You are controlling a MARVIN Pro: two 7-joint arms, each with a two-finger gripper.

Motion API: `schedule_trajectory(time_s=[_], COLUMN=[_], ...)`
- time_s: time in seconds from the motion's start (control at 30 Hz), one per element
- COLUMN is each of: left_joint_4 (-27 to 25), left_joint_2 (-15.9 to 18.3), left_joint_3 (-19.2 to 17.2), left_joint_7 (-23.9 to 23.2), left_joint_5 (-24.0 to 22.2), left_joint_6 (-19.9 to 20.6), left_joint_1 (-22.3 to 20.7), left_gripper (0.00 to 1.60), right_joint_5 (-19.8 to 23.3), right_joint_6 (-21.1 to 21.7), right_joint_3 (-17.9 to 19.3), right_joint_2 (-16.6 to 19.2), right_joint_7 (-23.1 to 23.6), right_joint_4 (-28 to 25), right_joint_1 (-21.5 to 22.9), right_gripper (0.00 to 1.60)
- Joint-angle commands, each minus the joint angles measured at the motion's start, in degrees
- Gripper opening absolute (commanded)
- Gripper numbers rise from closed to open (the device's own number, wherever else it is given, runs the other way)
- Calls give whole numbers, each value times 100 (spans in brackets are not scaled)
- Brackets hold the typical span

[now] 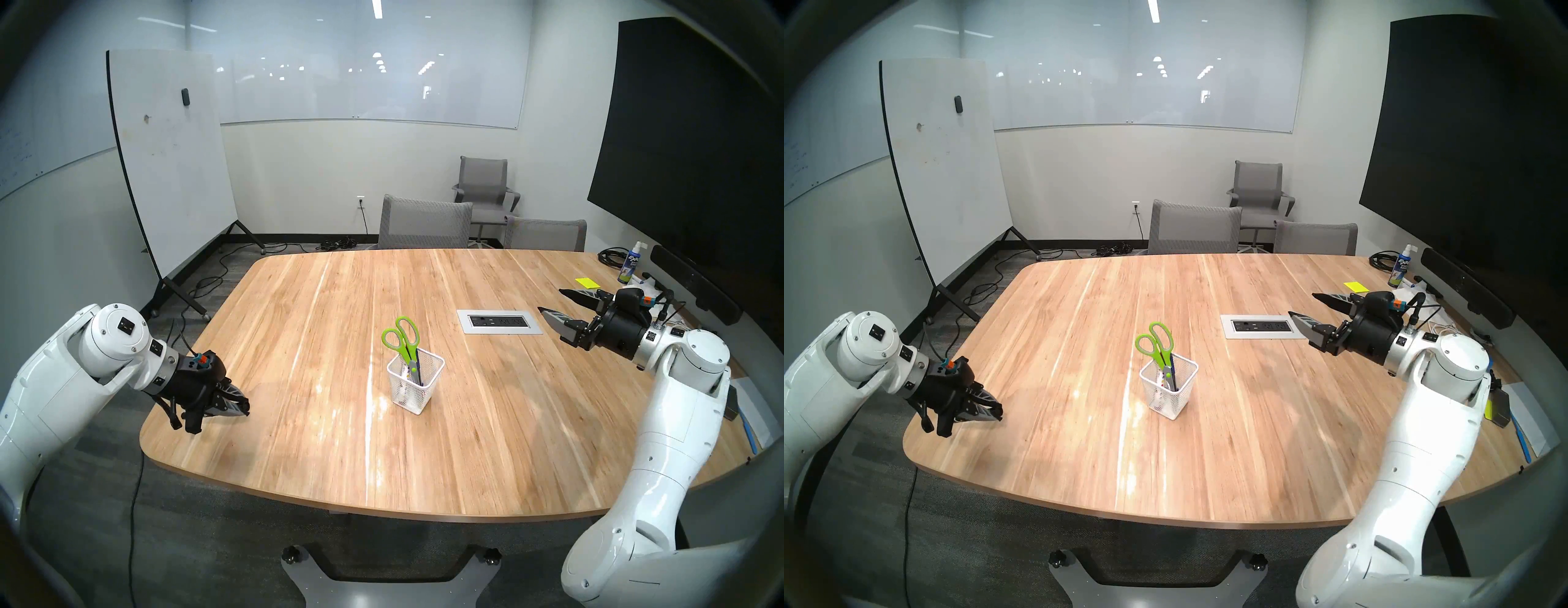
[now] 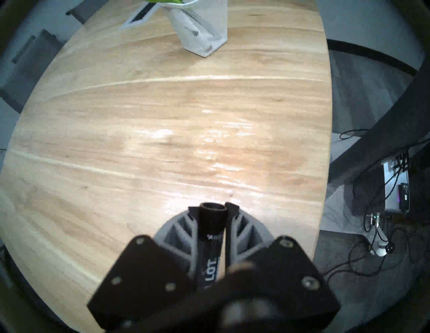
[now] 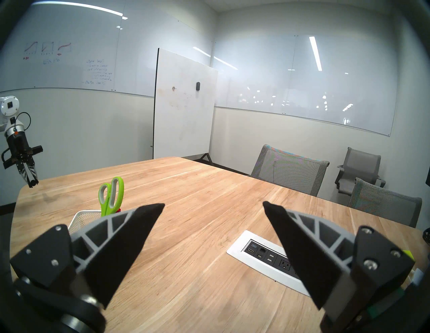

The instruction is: Place the pen, the marker, and the scissors into the pen holder

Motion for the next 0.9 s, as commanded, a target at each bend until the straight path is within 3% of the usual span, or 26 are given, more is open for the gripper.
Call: schedule_trajectory(time_s=[0.0, 0.43, 0.87], left_joint_4=[202, 236, 199], left_joint_2=[-674, -1310, -1641], left_joint_3=[-136, -285, -754], left_joint_7=[253, 498, 589], left_joint_5=[-349, -1016, -1793], left_joint_6=[261, 452, 636], left_joint_1=[-661, -1066, -841], left_gripper=[0, 0, 0], right_joint_5=[48, 50, 55], right_joint_6=[0, 1, 5], right_joint_3=[-10, -9, -7], right_joint_2=[-5, -7, -10], right_joint_7=[10, 11, 11], right_joint_4=[-79, -81, -86], right_joint_1=[79, 79, 79], right_gripper=[160, 160, 160])
